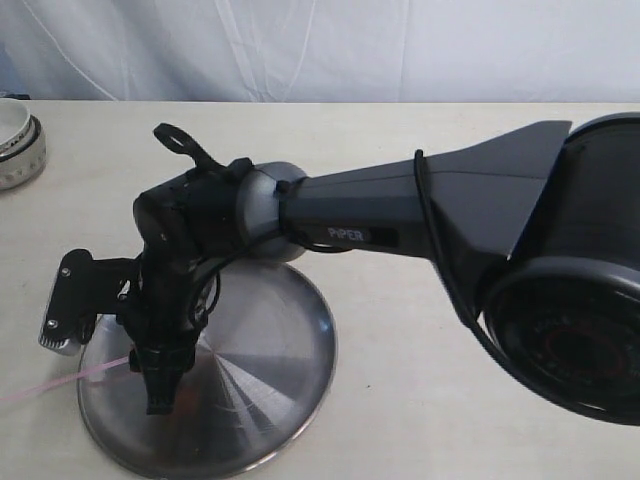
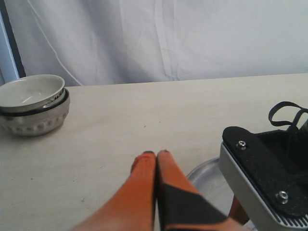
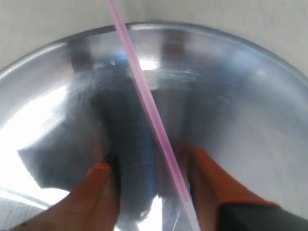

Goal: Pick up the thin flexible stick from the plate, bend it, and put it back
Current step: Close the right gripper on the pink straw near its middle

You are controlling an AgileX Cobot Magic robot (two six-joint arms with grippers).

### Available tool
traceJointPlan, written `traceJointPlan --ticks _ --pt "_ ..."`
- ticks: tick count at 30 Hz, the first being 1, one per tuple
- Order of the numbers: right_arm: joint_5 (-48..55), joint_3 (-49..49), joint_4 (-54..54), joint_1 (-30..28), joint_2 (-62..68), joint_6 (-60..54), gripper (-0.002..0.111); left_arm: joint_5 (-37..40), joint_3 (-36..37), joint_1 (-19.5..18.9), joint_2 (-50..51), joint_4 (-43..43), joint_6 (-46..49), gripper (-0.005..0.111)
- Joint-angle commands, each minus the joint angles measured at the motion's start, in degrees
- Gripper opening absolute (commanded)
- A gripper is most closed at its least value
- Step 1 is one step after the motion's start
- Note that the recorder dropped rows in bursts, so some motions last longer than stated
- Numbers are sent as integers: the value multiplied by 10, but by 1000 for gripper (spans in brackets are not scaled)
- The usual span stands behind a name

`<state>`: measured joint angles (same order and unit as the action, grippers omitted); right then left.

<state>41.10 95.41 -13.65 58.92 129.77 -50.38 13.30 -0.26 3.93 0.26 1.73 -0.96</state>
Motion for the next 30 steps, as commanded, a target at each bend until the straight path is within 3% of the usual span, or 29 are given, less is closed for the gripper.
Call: traceJointPlan --ticks 1,5,14,19,30 --pt "6 3 3 -2 -2 7 36 -1 3 3 -3 1 -2 0" --pt "-6 3 7 -2 -2 26 21 -1 3 3 -3 -1 -2 0" --pt "-8 3 31 -2 -2 27 16 -1 3 3 -3 -3 -2 0" --pt "-3 3 31 -2 -2 27 1 -1 3 3 -3 -3 -2 0" --pt "8 3 67 -2 -2 59 0 -1 3 3 -3 -3 -2 0"
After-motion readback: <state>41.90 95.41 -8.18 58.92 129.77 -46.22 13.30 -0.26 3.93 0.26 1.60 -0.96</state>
